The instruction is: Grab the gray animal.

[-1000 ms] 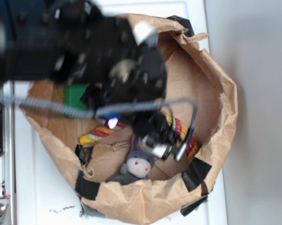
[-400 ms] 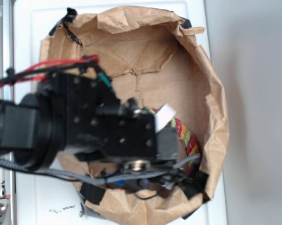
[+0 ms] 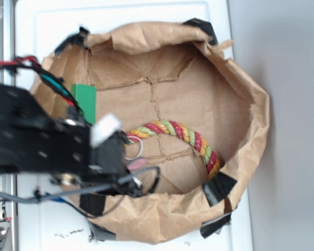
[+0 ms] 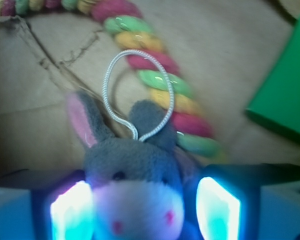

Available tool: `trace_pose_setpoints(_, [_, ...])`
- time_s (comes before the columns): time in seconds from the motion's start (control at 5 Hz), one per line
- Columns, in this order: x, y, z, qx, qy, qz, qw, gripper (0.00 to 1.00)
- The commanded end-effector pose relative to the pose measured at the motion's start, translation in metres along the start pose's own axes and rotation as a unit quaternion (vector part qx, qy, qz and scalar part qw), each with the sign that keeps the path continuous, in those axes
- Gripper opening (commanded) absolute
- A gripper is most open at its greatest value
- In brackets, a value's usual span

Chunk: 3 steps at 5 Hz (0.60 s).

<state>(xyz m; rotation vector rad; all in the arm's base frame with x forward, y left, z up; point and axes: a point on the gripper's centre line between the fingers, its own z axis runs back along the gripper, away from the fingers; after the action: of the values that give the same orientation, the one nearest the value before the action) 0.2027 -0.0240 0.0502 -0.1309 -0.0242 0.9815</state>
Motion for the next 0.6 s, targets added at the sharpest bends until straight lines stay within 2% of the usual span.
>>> trace_pose_setpoints(0.0, [0.01, 0.024, 0.021, -0.029, 0.001, 0.02, 0.999, 0.0])
trace_pose_setpoints(0.4, [0.009, 0.019, 0.036, -0.048, 0.005, 0.028, 0.998, 0.0])
